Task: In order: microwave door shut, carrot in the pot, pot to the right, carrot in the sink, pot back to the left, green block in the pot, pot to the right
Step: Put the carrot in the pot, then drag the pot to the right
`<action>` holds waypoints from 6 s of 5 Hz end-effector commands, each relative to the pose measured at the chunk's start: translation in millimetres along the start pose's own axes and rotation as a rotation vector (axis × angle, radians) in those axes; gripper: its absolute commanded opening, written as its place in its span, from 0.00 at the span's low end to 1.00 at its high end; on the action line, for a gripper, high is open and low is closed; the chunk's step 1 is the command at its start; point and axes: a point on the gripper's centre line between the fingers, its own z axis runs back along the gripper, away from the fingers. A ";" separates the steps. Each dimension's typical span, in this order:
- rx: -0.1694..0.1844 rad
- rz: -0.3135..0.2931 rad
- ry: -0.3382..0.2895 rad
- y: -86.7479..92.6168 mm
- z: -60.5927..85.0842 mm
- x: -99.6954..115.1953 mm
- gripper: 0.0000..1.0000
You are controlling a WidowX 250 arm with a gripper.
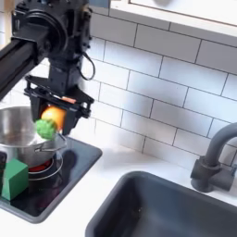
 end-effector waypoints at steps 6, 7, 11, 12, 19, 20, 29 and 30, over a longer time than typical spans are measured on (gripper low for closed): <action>0.024 0.022 0.045 42.9 -37.7 10.6 1.00; 0.012 0.008 0.067 36.7 -47.2 10.6 1.00; -0.030 -0.017 0.099 26.6 -63.4 2.6 1.00; -0.039 -0.038 0.103 19.0 -64.3 2.4 1.00; -0.090 -0.086 0.097 -16.0 -56.1 2.3 1.00; -0.094 -0.108 0.110 -24.1 -59.6 1.4 1.00; -0.162 -0.209 0.132 -86.8 -58.7 -16.5 1.00; -0.164 -0.212 0.133 -88.0 -60.3 -17.3 0.00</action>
